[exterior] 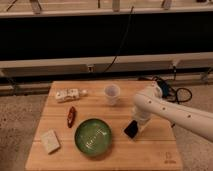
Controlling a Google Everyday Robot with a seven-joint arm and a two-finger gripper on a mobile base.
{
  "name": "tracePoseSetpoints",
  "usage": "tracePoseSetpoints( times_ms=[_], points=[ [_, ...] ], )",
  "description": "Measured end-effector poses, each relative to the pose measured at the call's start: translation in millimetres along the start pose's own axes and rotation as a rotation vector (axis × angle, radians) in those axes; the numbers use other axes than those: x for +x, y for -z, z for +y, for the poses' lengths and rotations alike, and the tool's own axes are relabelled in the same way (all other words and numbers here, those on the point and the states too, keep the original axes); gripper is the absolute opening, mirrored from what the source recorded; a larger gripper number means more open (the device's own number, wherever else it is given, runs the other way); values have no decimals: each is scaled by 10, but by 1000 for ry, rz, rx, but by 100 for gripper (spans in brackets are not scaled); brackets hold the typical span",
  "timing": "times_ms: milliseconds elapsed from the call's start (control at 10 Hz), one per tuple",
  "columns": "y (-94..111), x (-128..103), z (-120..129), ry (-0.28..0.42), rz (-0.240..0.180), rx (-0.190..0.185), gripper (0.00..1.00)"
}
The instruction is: Place the eraser in the ceramic cup
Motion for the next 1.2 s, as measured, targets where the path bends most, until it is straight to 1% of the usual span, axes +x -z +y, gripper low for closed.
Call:
tracePoseSetpoints(
  times_ms=[100,300,400,700,1000,1200],
  points=[
    [8,5,-16,-1,0,3,0],
    [136,111,-132,-7,4,6,0],
    [224,151,-239,-6,4,10,0],
    [276,206,-267,-13,9,12,0],
    [445,303,-538,-6,20,21,0],
    [509,359,-586,-7,30,20,0]
  ],
)
